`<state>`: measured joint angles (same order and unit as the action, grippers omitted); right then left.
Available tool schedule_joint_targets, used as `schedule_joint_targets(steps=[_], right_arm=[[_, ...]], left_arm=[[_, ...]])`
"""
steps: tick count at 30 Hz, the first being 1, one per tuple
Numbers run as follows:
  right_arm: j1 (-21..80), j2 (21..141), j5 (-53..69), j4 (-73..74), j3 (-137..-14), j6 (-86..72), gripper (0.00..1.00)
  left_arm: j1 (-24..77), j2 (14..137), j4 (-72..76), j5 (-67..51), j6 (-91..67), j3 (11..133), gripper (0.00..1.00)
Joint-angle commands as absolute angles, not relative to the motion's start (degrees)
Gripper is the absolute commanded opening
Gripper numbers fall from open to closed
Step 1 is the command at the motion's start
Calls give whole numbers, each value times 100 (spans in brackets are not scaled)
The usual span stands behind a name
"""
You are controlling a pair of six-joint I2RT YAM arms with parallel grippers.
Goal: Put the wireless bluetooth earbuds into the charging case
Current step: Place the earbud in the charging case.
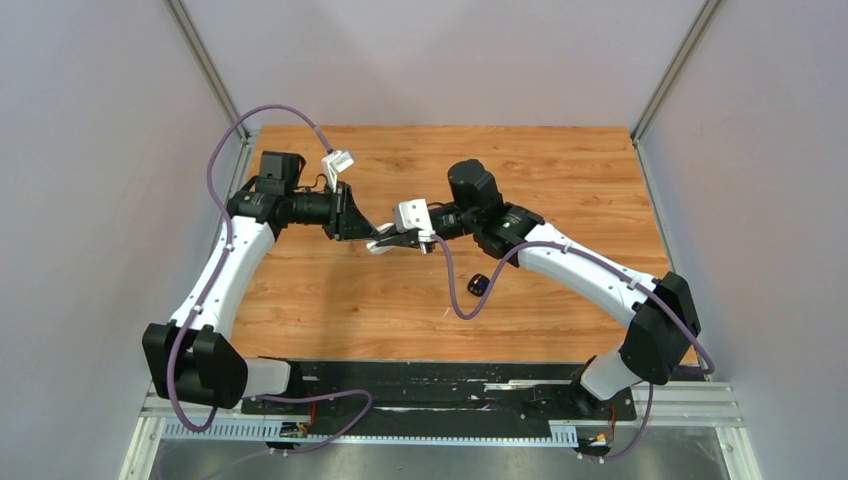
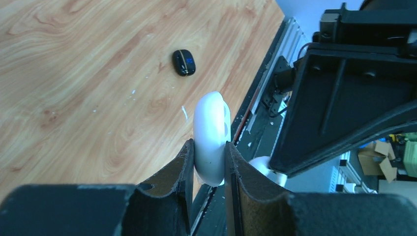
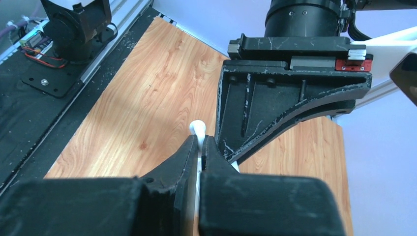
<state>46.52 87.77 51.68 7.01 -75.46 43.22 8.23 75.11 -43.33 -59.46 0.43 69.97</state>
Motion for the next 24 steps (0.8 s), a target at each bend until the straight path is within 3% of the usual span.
schedule_joint_targets(steps=[1, 24], right_arm=[[4749, 8688, 5080, 367, -7437, 4544, 0], [4855, 8429, 4799, 770, -7430, 4915, 0]], left_arm=[[826, 7228, -4089, -6384, -266, 6896, 0], [826, 7058, -4434, -5991, 323, 6857, 0]])
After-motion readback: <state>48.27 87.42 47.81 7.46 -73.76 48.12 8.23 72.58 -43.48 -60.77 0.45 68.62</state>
